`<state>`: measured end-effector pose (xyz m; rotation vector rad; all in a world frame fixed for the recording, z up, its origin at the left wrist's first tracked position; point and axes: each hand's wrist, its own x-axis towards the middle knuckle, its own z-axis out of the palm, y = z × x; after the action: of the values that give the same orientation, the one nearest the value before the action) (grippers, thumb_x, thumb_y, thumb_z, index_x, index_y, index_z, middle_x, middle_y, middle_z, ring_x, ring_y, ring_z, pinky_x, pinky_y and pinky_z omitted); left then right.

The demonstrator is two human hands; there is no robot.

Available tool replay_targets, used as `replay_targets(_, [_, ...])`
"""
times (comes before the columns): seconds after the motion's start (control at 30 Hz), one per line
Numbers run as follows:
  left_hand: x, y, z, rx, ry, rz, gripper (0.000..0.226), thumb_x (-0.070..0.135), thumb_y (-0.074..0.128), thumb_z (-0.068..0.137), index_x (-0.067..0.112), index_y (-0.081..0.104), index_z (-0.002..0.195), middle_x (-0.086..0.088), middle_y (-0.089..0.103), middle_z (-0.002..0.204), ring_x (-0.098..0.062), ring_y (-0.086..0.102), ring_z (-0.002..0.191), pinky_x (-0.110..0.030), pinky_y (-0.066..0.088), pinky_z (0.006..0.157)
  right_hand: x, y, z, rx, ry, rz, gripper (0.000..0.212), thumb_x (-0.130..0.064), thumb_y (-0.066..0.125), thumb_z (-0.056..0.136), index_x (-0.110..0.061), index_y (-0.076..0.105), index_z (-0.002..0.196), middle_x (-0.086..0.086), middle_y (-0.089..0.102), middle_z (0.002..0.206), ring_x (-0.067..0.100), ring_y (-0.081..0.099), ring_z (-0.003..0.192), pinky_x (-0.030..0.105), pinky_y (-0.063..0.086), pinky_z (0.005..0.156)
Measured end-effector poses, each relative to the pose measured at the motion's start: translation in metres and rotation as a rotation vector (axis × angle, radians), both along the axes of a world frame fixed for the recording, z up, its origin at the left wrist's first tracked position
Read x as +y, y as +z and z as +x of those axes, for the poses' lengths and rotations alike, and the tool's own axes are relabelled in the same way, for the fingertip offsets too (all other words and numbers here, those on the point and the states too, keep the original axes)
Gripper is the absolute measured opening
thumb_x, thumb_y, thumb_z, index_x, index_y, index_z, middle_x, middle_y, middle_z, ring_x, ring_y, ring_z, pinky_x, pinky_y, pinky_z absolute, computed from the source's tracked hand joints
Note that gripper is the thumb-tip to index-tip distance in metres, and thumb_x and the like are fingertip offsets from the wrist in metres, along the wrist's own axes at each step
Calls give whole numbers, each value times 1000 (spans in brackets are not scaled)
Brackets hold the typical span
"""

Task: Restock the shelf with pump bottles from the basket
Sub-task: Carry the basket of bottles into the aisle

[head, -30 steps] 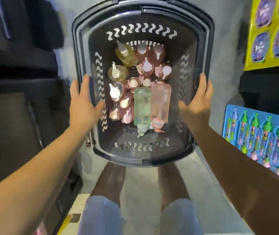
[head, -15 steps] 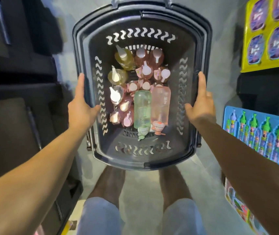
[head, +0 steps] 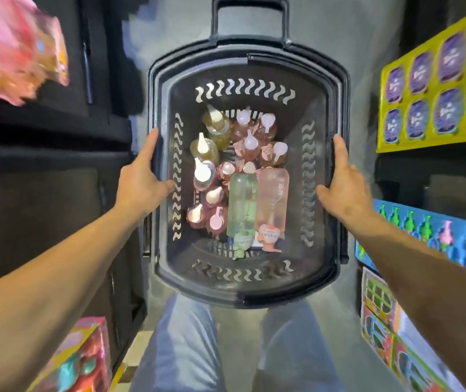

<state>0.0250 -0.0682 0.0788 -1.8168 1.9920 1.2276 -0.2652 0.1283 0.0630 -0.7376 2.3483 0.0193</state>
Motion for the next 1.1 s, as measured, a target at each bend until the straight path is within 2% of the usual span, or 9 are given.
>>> replay_targets(0.23, [-52, 137, 4, 71, -61, -82, 107, 12, 83, 72, 42, 20, 153, 1, 57, 102, -25, 63, 75, -28, 44, 70, -51, 144, -12, 106, 87, -54, 106, -22, 70, 78, -38, -4, 152, 15, 58, 87, 34, 54, 76, 38, 43, 63])
replay_targets(0.37, [-96, 188, -7, 97, -115, -183, 104, 13, 83, 71, 32, 24, 154, -6, 55, 140, -25, 65, 87, -27, 44, 79, -95, 202, -29, 80, 78, -121, 106, -21, 70, 77, -40, -2, 152, 12, 57, 88, 31, 54, 76, 42, 52, 70])
replay_targets(0.43, [-119, 206, -21, 98, -124, -204, 103, 9, 81, 72, 30, 23, 154, -3, 48, 147, -21, 62, 93, -11, 39, 75, -118, 224, -45, 60, 95, -141, 106, -21, 69, 77, -40, -3, 152, 11, 58, 84, 30, 55, 72, 41, 52, 65])
replay_targets(0.5, [-145, 223, -36, 101, -116, -215, 103, 7, 80, 72, 31, 22, 155, -3, 49, 145, -14, 55, 82, -9, 34, 67, -146, 240, -64, 70, 128, -169, 104, -22, 67, 78, -38, -2, 153, 9, 57, 80, 29, 53, 71, 38, 48, 61])
replay_targets(0.67, [-208, 257, -91, 88, -111, -270, 107, 14, 83, 69, 38, 21, 153, -3, 49, 147, -30, 61, 110, -35, 48, 89, -214, 267, -125, 84, 177, -181, 99, -22, 63, 78, -40, 0, 153, 5, 55, 80, 29, 53, 75, 36, 42, 64])
replay_targets(0.77, [-246, 274, -129, 83, -99, -295, 105, 13, 83, 69, 35, 22, 153, -9, 55, 139, -32, 63, 100, -33, 47, 83, -258, 282, -165, 80, 197, -184, 99, -21, 62, 79, -41, -1, 152, 3, 54, 79, 29, 52, 75, 36, 43, 63])
replay_targets(0.87, [-290, 286, -168, 80, -113, -329, 105, 13, 84, 69, 30, 23, 153, -11, 56, 137, -22, 58, 81, -29, 43, 76, -303, 293, -206, 87, 205, -211, 100, -19, 61, 78, -40, -2, 153, 4, 56, 76, 27, 55, 72, 37, 48, 62])
replay_targets(0.97, [-337, 287, -201, 91, -94, -346, 107, 14, 85, 67, 32, 24, 152, -9, 57, 134, -27, 63, 95, -30, 47, 78, -350, 300, -244, 92, 201, -220, 101, -18, 62, 76, -41, -1, 152, 7, 58, 73, 25, 57, 68, 39, 53, 62])
replay_targets(1.1, [-402, 281, -240, 65, -93, -336, 106, 20, 84, 67, 41, 21, 150, -9, 65, 121, -29, 64, 89, -37, 54, 75, -414, 305, -284, 109, 208, -199, 102, -20, 64, 78, -41, -2, 152, 7, 59, 74, 24, 58, 66, 39, 54, 62])
